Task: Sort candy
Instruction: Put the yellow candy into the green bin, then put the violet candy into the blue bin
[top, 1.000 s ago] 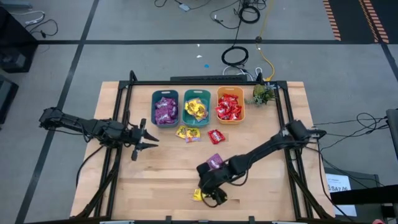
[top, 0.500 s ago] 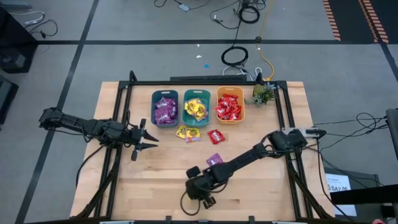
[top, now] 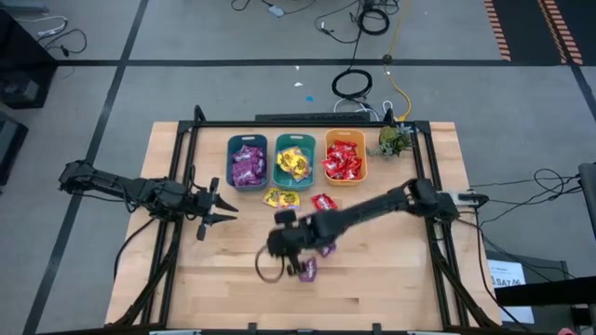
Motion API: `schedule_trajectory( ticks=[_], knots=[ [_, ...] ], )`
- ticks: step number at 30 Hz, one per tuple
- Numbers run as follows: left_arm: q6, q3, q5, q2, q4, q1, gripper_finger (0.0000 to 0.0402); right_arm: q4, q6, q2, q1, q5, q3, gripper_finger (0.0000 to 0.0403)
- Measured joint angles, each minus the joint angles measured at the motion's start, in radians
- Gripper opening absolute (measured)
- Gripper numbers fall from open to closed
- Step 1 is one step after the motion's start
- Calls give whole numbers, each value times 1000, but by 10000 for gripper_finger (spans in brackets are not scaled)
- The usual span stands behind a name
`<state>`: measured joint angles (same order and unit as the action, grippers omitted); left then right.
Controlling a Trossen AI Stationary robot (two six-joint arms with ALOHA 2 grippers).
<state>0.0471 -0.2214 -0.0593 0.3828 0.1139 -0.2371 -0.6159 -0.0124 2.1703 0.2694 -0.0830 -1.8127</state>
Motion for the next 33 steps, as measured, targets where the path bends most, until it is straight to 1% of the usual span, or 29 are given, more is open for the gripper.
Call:
schedule_trajectory(
  ticks=[2, 6, 8, 14, 16, 18, 22, 27, 33],
  knots=[
    [0, 0, 0, 0, 0, 0, 105, -29, 4, -32, -47, -19, 3, 5],
    [0, 0, 0, 0, -1, 0, 105, -49, 0, -102, -166, -112, -1, 5],
    [0, 0, 0, 0, 0, 0, 105, -44, 19, -122, -232, -136, -1, 5],
    [20, 0, 0, 0, -1, 0, 105, -47, 258, -138, -437, -125, 0, 5],
    [48, 0, 0, 0, 0, 0, 105, -68, 357, -136, -489, -127, 0, 7],
    [53, 0, 0, 0, 0, 0, 105, -90, 421, -134, -524, -125, 0, 16],
    [53, 0, 0, 0, 0, 0, 105, -123, 441, -132, -561, -87, 0, 49],
    [52, 0, 0, 0, 1, 0, 105, -141, 424, -132, -585, -14, 0, 110],
    [52, 0, -3, 0, 3, 0, 105, -147, 319, -132, -584, -17, 0, 188]
  ],
)
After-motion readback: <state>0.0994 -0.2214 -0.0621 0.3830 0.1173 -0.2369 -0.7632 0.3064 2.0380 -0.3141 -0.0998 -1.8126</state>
